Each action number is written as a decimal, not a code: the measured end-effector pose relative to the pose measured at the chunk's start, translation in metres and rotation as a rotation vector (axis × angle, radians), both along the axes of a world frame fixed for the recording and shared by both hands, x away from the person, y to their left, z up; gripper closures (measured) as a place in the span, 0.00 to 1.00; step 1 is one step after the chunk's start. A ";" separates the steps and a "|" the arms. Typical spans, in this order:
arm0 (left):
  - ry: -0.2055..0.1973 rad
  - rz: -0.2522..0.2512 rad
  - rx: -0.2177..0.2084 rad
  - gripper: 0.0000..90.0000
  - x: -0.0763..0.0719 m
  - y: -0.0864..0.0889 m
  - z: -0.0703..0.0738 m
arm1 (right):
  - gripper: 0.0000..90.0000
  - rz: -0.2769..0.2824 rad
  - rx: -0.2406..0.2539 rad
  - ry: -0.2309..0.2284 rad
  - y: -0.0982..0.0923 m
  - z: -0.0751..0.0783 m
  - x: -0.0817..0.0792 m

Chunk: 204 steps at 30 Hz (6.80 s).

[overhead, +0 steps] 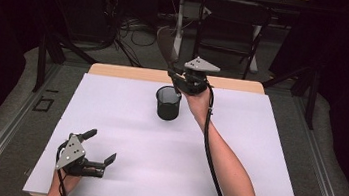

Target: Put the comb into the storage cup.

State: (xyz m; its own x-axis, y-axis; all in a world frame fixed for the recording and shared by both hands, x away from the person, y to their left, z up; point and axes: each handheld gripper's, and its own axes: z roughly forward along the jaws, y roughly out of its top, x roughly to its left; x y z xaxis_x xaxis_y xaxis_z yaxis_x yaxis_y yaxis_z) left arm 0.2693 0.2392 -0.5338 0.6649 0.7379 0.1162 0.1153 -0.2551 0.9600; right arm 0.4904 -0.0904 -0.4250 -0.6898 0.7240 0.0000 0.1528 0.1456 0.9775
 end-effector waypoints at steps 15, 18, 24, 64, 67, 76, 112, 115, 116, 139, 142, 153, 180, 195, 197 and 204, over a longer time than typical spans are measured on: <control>0.000 -0.002 -0.007 0.00 0.000 -0.001 0.000 | 0.81 0.015 0.010 -0.045 0.007 -0.006 0.002; 0.000 -0.001 -0.004 0.00 0.000 0.000 0.000 | 0.81 0.015 0.015 -0.049 0.008 -0.008 0.004; 0.000 0.000 -0.008 0.00 0.000 -0.001 0.000 | 0.81 0.016 0.012 -0.058 0.012 -0.011 0.005; -0.008 0.001 -0.004 0.00 -0.001 0.000 0.001 | 0.81 0.035 -0.028 -0.037 0.027 -0.031 0.010; -0.007 0.003 -0.003 0.00 -0.001 0.000 0.001 | 0.81 0.033 -0.027 -0.033 0.026 -0.032 0.011; -0.010 0.003 -0.001 0.00 -0.001 0.000 0.001 | 0.81 0.031 -0.033 -0.032 0.027 -0.036 0.012; -0.008 0.003 -0.001 0.00 -0.001 0.000 0.001 | 0.81 0.032 -0.052 0.000 0.025 -0.056 0.013; -0.009 0.003 -0.001 0.00 -0.001 0.000 0.001 | 0.81 0.030 -0.053 0.004 0.024 -0.058 0.013; -0.009 0.004 -0.001 0.00 -0.001 0.000 0.001 | 0.81 0.030 -0.053 0.004 0.024 -0.058 0.013; -0.008 0.003 0.001 0.00 -0.001 0.000 0.001 | 0.81 0.031 -0.066 0.019 0.023 -0.065 0.014; -0.008 0.003 0.001 0.00 -0.001 0.000 0.001 | 0.81 0.029 -0.064 0.021 0.023 -0.066 0.015; -0.006 0.002 0.000 0.00 -0.001 0.000 0.000 | 0.81 0.030 -0.078 0.035 0.022 -0.071 0.015; -0.009 0.002 0.003 0.00 -0.001 0.000 0.001 | 0.81 0.029 -0.102 0.068 0.022 -0.081 0.016; -0.008 -0.001 0.003 0.00 -0.001 0.000 0.001 | 0.80 0.023 -0.115 0.076 0.020 -0.085 0.016; -0.010 -0.001 0.001 0.00 -0.001 0.000 0.001 | 0.78 0.021 -0.114 0.076 0.019 -0.086 0.014; -0.010 -0.004 0.002 0.00 -0.001 0.000 0.001 | 0.46 -0.022 -0.123 0.139 0.010 -0.077 0.007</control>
